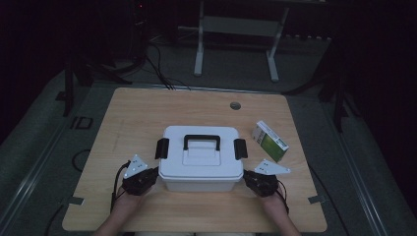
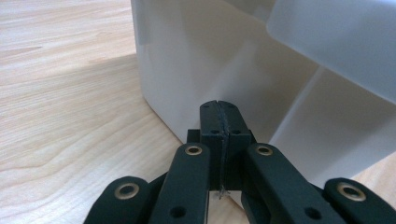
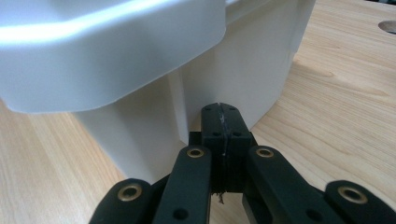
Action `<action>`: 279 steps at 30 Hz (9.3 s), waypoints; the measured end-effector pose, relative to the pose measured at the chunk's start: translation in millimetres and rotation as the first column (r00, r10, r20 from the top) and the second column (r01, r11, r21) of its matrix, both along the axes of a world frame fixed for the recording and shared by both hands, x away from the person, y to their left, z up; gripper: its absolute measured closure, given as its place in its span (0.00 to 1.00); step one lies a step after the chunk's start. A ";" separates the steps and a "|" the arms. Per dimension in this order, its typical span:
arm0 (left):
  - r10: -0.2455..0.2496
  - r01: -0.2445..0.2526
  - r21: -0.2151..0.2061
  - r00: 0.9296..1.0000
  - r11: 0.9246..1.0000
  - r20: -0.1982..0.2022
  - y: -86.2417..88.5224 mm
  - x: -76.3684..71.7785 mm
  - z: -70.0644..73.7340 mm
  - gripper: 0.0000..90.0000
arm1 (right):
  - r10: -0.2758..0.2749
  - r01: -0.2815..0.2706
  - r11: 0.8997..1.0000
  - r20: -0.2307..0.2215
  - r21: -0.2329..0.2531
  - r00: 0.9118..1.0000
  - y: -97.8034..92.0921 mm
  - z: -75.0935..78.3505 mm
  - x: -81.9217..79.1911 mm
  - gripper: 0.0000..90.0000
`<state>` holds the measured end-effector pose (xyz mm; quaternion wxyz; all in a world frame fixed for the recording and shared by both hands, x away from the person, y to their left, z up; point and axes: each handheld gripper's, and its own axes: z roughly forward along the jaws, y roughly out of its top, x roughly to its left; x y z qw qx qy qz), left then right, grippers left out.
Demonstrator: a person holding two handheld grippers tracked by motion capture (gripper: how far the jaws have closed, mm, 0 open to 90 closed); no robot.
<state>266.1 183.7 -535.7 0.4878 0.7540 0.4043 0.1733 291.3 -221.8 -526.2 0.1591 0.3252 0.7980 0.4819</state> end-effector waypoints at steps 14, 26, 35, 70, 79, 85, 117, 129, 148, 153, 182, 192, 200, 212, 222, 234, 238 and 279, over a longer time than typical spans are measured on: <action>-0.032 0.032 -0.009 0.999 0.999 -0.003 -3.0 -6.9 -0.5 1.00 | 0.000 0.000 1.000 -0.009 -0.003 1.000 -7.6 1.1 -5.0 1.00; 0.038 -0.039 -0.019 0.999 0.999 -0.022 15.4 -0.6 -0.6 0.74 | 0.005 -0.005 1.000 0.010 -0.010 1.000 4.1 -0.4 0.2 0.94; -0.032 0.034 0.038 0.998 0.999 -0.059 26.3 0.4 -1.2 0.60 | -0.054 0.055 0.998 0.021 -0.029 0.998 -21.3 -7.5 1.2 0.63; -0.263 0.269 0.066 0.961 0.961 -0.091 58.5 26.2 104.3 0.34 | -0.001 0.001 1.000 -0.020 0.012 1.000 -61.9 -28.3 -9.1 0.16; -0.333 0.342 0.120 0.939 0.932 -0.091 31.1 49.6 127.6 0.34 | 0.004 -0.003 1.000 -0.016 0.008 1.000 -61.6 -28.3 -9.5 0.16; -0.366 0.377 0.137 0.925 0.916 -0.099 13.0 63.3 135.2 0.34 | 0.007 -0.007 1.000 -0.019 0.010 1.000 -61.9 -28.4 -9.7 0.16; -0.497 0.540 0.283 0.841 0.793 -0.214 -59.6 104.1 156.4 0.39 | 0.013 -0.012 1.000 -0.028 0.020 1.000 -63.1 -28.4 -9.8 0.16; -0.536 0.589 0.344 0.808 0.731 -0.244 -81.1 106.6 156.1 0.59 | 0.016 -0.015 1.000 -0.031 0.019 0.999 -63.2 -28.4 -9.5 0.16; -0.559 0.659 0.488 0.749 0.572 -0.356 -108.4 104.6 156.9 0.87 | 0.013 -0.013 1.000 -0.033 0.023 0.999 -64.3 -28.5 -9.3 0.16; -0.576 0.684 0.491 0.725 0.540 -0.378 -112.3 105.3 159.0 0.91 | 0.012 -0.011 1.000 -0.038 0.029 0.999 -65.0 -28.5 -9.3 0.16; -0.562 0.619 0.505 0.777 0.602 -0.282 -82.5 107.5 186.5 0.93 | 0.012 -0.011 0.999 -0.043 0.033 0.999 -65.6 -28.6 -9.5 0.16; -0.513 0.562 0.475 0.824 0.678 -0.242 -39.1 104.4 187.6 0.93 | 0.011 -0.010 1.000 -0.047 0.028 0.999 -65.1 -28.5 -9.3 0.16; -0.457 0.516 0.467 0.856 0.718 -0.241 -0.9 95.5 181.8 0.93 | 0.008 -0.007 1.000 -0.049 0.021 0.999 -64.0 -28.7 -9.0 0.16; -0.327 0.398 0.457 0.917 0.795 -0.229 73.9 75.1 190.3 0.93 | 0.006 -0.005 1.000 -0.053 0.014 0.999 -62.8 -28.8 -9.0 0.16; -0.197 0.271 0.441 0.959 0.856 -0.206 134.5 51.3 185.2 0.93 | 0.006 -0.005 1.000 -0.057 0.009 0.998 -62.3 -28.8 -8.7 0.16; -0.080 0.178 0.405 0.966 0.897 -0.246 171.1 38.0 129.7 0.93 | 0.006 -0.005 1.000 -0.058 0.006 0.998 -61.4 -28.8 -8.8 0.16; -0.061 0.170 0.378 0.957 0.910 -0.283 169.8 41.2 102.5 0.93 | 0.004 -0.004 1.000 -0.055 0.010 0.998 -61.8 -28.8 -9.0 0.16; -0.027 0.188 0.343 0.905 0.920 -0.425 148.3 63.6 39.2 0.51 | 0.019 -0.007 0.990 -0.077 0.143 0.997 -70.6 1.4 -16.2 0.14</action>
